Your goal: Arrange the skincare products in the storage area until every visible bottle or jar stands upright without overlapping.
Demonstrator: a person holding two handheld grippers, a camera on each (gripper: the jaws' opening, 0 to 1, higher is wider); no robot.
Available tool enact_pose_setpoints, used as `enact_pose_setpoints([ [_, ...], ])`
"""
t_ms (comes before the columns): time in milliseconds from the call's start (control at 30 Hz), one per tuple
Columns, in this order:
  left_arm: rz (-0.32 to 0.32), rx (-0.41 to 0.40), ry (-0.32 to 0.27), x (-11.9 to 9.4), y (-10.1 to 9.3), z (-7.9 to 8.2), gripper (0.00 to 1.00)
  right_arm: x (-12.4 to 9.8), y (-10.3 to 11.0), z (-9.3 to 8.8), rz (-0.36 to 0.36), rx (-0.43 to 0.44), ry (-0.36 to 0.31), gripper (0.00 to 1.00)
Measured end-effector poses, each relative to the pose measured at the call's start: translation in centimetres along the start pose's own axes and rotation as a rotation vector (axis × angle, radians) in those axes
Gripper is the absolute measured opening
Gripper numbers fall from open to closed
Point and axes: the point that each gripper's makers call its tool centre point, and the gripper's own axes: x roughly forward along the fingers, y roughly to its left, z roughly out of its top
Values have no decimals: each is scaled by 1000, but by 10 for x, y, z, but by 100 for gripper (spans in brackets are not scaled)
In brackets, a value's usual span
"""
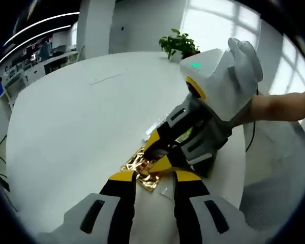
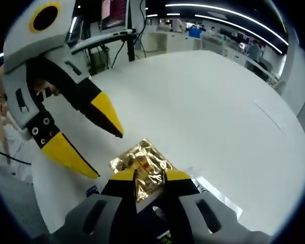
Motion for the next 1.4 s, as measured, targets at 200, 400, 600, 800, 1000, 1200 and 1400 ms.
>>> enact_pose_setpoints([
  [200, 25, -61, -1, -11, -5, -3, 22, -6, 8, 6, 7, -12, -10, 25],
  [400, 39, -100, -32, -23, -10, -3, 24, -22, 15, 22, -5, -83, -54, 26],
  [600, 60, -123, -47, -34, -14, -2, 29, -54, 25, 43, -18, -138, -124, 29],
  [800, 75, -124, -73, -42, -21, 3, 33, -86, 32, 51, -36, -175, -172, 31],
  [1000, 83, -114, -83, -47, -29, 6, 34, -107, 38, 47, -59, -192, -192, 34],
  [1200, 81, -112, -75, -50, -41, 5, 34, -124, 36, 38, -85, -171, -200, 37],
  [1400, 83, -99, -82, -52, -49, 6, 35, -144, 35, 28, -115, -138, -216, 38],
])
